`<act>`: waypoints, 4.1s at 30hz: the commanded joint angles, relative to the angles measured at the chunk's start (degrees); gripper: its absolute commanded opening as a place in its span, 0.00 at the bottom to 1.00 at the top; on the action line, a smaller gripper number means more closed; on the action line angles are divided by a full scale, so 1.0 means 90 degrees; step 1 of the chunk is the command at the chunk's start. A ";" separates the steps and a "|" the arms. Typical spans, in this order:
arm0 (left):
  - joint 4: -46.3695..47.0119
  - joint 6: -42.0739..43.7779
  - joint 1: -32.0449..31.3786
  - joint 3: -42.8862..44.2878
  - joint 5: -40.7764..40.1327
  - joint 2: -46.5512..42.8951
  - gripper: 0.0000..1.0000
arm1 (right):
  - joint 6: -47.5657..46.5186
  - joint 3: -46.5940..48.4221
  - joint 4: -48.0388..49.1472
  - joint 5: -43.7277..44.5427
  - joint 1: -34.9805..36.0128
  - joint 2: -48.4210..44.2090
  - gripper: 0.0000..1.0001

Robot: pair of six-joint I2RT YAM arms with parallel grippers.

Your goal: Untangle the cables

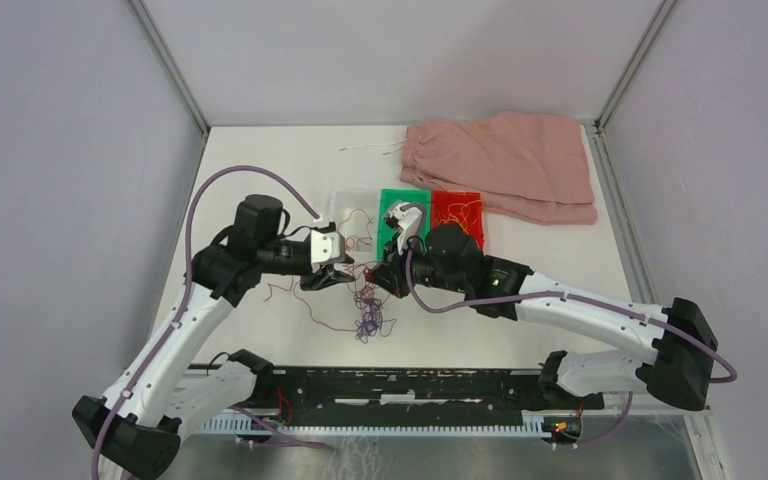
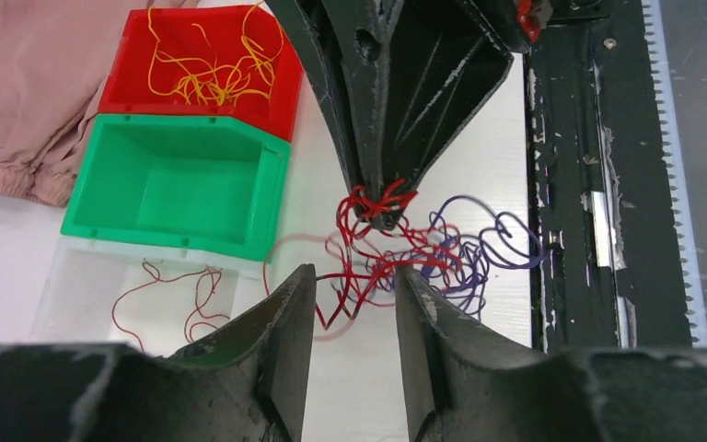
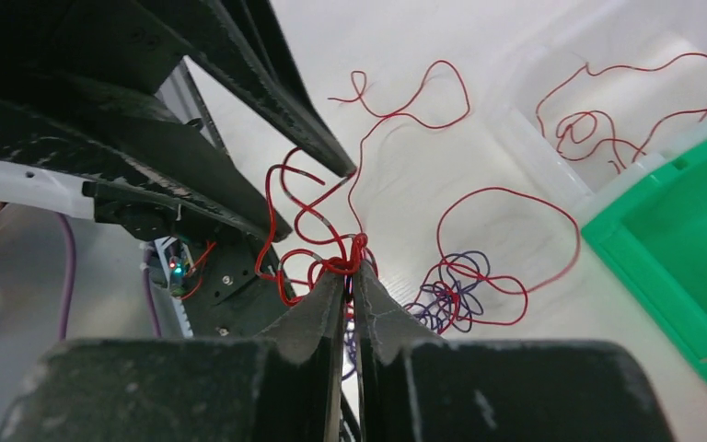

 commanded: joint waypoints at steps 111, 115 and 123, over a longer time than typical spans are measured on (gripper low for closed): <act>0.4711 -0.1943 -0.0044 0.3380 -0.4273 0.0106 0.03 | 0.1178 -0.4061 0.1162 0.3053 0.0540 -0.2538 0.11; 0.4855 -0.1888 -0.0045 0.2391 -0.4198 0.0009 0.03 | 0.1162 -0.4035 0.0958 0.3145 0.0539 -0.2753 0.11; 0.5299 -0.2028 -0.0047 0.1164 -0.4045 0.0414 0.03 | 0.1162 -0.4083 0.0561 0.3335 0.0541 -0.3233 0.10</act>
